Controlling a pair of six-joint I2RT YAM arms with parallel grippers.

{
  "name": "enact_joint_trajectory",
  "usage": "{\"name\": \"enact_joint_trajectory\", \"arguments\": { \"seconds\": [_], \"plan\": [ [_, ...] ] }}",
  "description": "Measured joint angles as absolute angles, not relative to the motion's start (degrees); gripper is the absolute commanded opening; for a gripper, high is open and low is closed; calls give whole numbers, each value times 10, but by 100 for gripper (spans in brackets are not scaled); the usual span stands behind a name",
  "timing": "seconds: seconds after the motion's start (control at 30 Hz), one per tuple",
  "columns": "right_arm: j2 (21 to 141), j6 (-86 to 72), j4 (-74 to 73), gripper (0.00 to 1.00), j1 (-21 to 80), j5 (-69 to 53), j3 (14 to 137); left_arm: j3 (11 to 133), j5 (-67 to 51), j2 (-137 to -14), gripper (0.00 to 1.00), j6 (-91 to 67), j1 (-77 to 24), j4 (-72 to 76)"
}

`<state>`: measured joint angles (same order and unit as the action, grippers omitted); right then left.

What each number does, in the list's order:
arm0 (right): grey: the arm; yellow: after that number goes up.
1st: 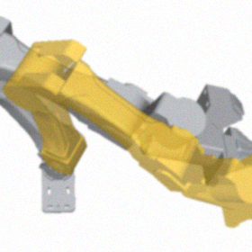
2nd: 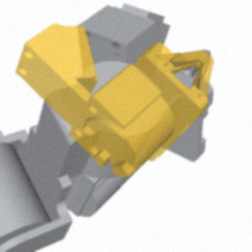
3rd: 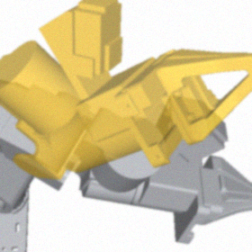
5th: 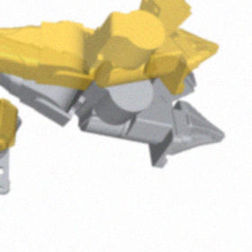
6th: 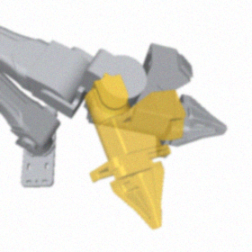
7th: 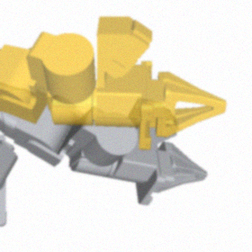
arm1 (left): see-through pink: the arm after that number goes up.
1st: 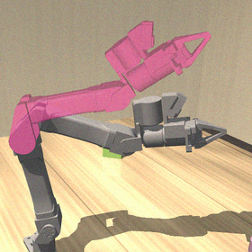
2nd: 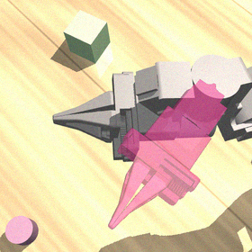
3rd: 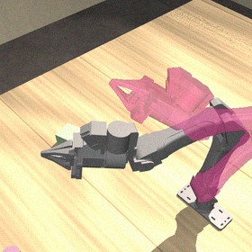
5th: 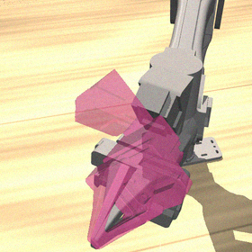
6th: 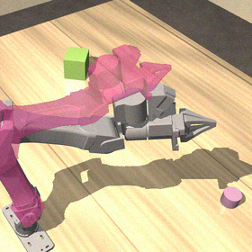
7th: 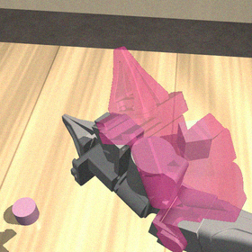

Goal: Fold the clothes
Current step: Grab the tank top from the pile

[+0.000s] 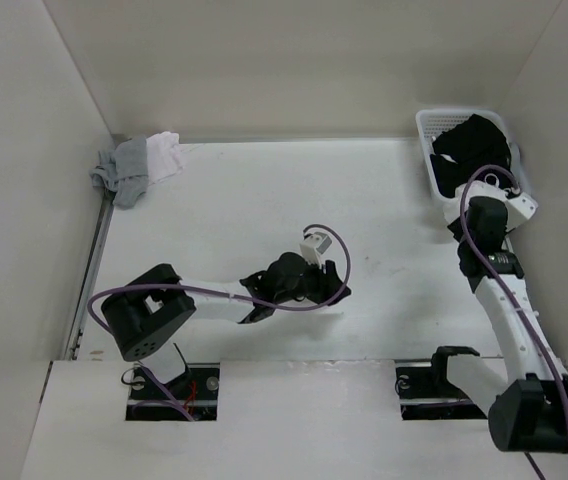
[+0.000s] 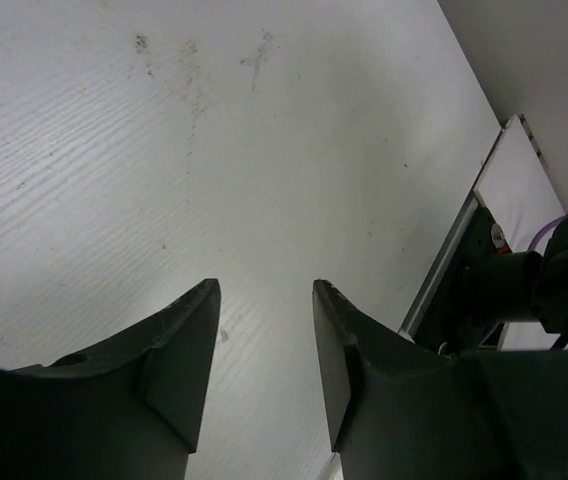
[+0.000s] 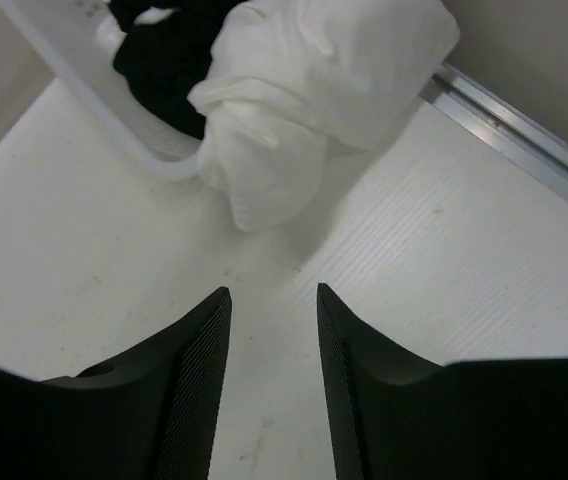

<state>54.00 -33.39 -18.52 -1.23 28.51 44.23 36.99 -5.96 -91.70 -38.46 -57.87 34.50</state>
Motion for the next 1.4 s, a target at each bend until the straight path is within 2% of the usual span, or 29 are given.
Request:
{"name": "enact_joint_trajectory", "arguments": {
  "seconds": [0.23,0.43,0.77,0.9,1.0,1.03,1.07,1.13,1.17,1.27,1.4],
  "plan": [
    [684,-329,-159,59,-65,213,504,367,-57,-922,47,-379,-561,362],
    [790,-324,-120,54,-68,179,570,367,-62,-937,48,-381,-558,369],
    [870,-306,-110,46,-77,203,643,367,-67,-943,48,-386,-552,378],
    [905,-296,-112,46,-84,216,659,367,-67,-943,48,-389,-551,378],
    [916,-293,-115,36,-87,222,659,367,-69,-943,48,-392,-551,380],
    [917,-291,-116,30,-88,223,659,367,-69,-943,48,-392,-551,380],
    [920,-291,-116,19,-89,225,659,367,-70,-943,48,-394,-551,380],
    [921,-289,-116,13,-89,226,659,367,-71,-943,48,-395,-551,380],
    [921,-292,-115,6,-89,228,659,367,-72,-943,48,-395,-550,380],
    [916,-295,-115,0,-89,232,658,367,-74,-943,48,-397,-548,380],
    [857,-302,-110,0,-89,232,640,367,-74,-943,48,-399,-545,382]
  ]
}}
